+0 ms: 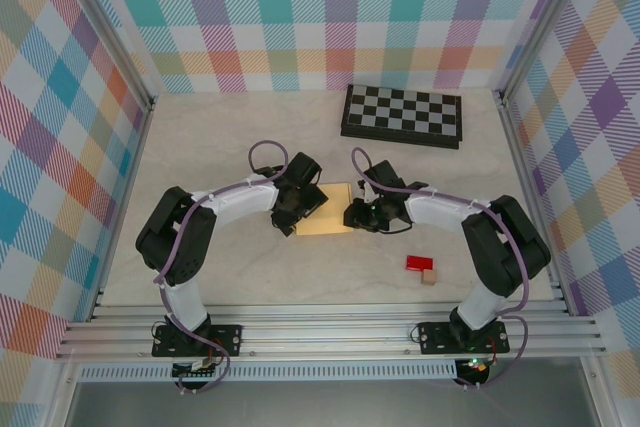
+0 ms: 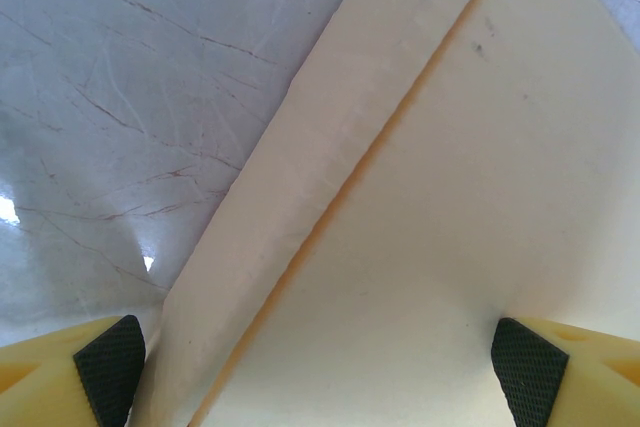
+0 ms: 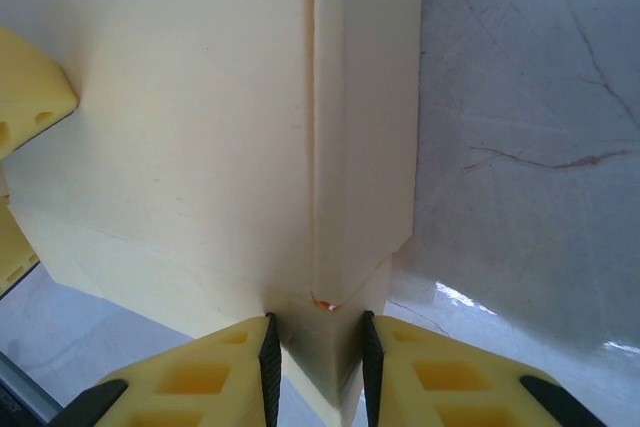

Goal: Fold the paper box

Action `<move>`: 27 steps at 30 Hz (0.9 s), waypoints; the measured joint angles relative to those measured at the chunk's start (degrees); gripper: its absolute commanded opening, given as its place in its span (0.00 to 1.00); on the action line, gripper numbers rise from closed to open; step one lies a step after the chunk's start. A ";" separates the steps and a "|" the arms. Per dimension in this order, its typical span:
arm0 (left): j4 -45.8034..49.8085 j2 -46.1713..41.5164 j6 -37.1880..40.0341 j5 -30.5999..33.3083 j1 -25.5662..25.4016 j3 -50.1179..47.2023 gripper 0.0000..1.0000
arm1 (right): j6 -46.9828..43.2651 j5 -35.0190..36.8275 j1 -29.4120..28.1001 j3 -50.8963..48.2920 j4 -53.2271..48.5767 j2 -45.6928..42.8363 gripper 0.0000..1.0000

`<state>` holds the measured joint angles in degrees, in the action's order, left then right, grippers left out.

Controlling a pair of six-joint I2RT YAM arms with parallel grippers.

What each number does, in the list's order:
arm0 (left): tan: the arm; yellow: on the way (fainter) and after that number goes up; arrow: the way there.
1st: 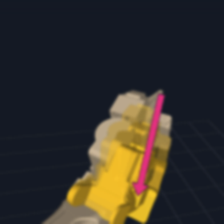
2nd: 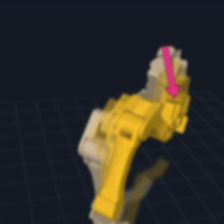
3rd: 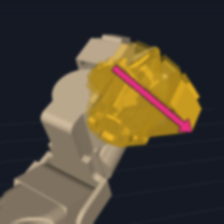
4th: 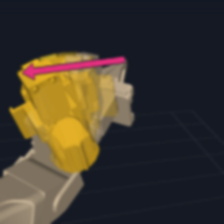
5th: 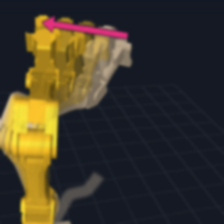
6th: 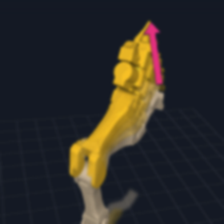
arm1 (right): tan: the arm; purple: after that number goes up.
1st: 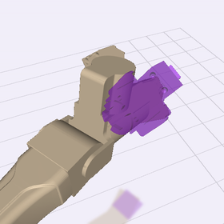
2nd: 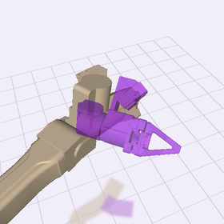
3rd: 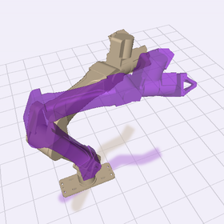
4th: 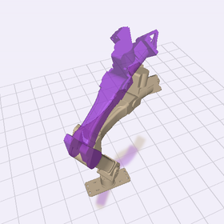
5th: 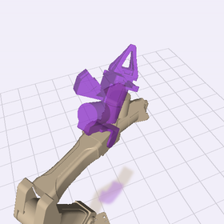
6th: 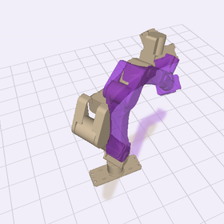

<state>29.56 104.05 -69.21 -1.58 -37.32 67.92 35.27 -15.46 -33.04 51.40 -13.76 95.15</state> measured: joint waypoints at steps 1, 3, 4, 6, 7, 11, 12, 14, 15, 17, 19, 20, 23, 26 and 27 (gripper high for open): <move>-0.07 0.00 0.00 -0.02 0.00 -0.07 0.92 | -0.09 0.00 0.00 -0.20 0.33 -0.02 0.28; -0.31 0.00 0.00 0.00 -0.02 -0.22 0.92 | -0.13 0.11 0.00 -0.70 1.16 0.00 0.28; -0.39 0.00 0.00 0.00 -0.02 -0.26 0.92 | -0.13 0.17 0.00 -1.07 1.79 0.02 0.28; -0.42 0.00 0.00 0.09 -0.04 -0.28 0.92 | -0.13 0.24 0.00 -1.53 2.67 0.02 0.28; -0.44 0.00 0.00 0.11 -0.04 -0.28 0.92 | -0.13 0.26 0.00 -1.88 3.26 0.00 0.28; -0.44 0.00 0.02 0.13 -0.07 -0.28 0.92 | -0.17 0.76 0.00 -2.36 4.09 -0.11 0.29; -0.44 0.00 0.02 0.13 -0.07 -0.28 0.92 | -0.20 1.11 0.00 -2.36 4.04 -0.17 0.30; -0.44 0.00 0.02 0.15 -0.07 -0.28 0.92 | -0.37 1.60 -0.07 -2.34 3.80 -0.33 0.31; -0.55 0.00 0.00 0.15 -0.07 -0.28 0.92 | -0.59 2.01 -0.09 -2.34 3.76 -0.39 0.31; -0.96 0.04 0.00 0.22 -0.07 -0.28 0.92 | -1.05 2.89 -0.11 -2.34 3.85 -0.39 0.31; -1.18 0.11 0.00 0.33 -0.07 -0.28 0.92 | -1.44 3.34 -0.11 -2.32 3.85 -0.48 0.32; -1.22 0.11 0.00 0.35 -0.07 -0.28 0.92 | -1.49 3.48 -0.11 -2.32 3.87 -0.48 0.32; -1.25 0.13 0.00 0.37 -0.07 -0.28 0.92 | -1.66 3.80 -0.11 -2.32 3.82 -0.48 0.34; -1.22 0.11 0.02 0.37 -0.07 -0.28 0.92 | -1.86 3.87 -0.11 -2.32 3.65 -0.50 0.34; -1.22 0.13 0.02 0.37 -0.07 -0.28 0.92 | -1.88 3.87 -0.11 -2.32 3.61 -0.61 0.34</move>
<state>28.34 104.18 -69.19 -1.21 -37.39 67.64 33.39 -11.60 -33.15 49.08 -10.15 94.54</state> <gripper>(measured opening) 0.920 0.340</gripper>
